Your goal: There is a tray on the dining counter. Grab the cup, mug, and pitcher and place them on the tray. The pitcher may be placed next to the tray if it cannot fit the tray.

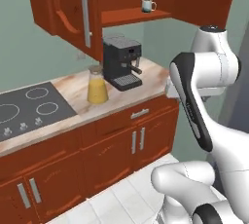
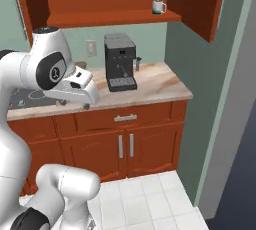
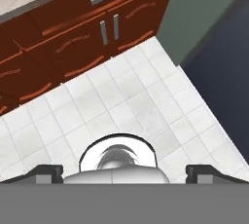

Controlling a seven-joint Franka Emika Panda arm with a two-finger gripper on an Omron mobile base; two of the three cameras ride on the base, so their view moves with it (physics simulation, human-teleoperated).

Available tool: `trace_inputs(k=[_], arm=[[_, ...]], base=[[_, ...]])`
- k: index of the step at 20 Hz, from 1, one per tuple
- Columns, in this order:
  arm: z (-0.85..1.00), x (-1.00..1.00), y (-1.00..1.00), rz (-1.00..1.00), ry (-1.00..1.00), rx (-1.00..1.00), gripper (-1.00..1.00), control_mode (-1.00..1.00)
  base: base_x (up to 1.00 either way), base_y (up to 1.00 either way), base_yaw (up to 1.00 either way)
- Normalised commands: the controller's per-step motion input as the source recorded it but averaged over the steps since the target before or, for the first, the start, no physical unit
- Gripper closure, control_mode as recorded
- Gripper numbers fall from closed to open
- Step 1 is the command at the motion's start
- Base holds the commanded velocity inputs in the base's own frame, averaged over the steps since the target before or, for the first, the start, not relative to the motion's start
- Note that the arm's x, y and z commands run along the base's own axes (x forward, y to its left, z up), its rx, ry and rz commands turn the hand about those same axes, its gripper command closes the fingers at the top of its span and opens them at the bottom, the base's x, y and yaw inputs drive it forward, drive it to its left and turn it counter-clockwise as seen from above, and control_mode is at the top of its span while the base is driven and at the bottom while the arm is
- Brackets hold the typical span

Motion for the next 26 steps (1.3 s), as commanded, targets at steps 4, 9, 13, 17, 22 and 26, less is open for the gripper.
trace_inputs(k=[4, 9, 13, 17, 22, 26], arm=[[0.0, 0.0, 0.0, 0.0, 0.0, 0.0, -1.0, 1.0], [0.0, 0.0, 0.0, 0.0, 0.0, 0.0, -1.0, 1.0], [0.0, 0.0, 0.0, 0.0, 0.0, 0.0, -1.0, 1.0], [0.0, 0.0, 0.0, 0.0, 0.0, 0.0, -1.0, 1.0], [0.0, 0.0, 0.0, 0.0, 0.0, 0.0, -1.0, 1.0], [0.0, 0.0, 0.0, 0.0, 0.0, 0.0, -1.0, 1.0]], base=[[0.6, -0.55, 0.37], [0.61, -0.54, 0.36], [0.58, -0.33, 0.32], [0.69, -0.14, 0.28], [0.61, -0.18, 0.29], [0.59, -0.09, 0.28]])
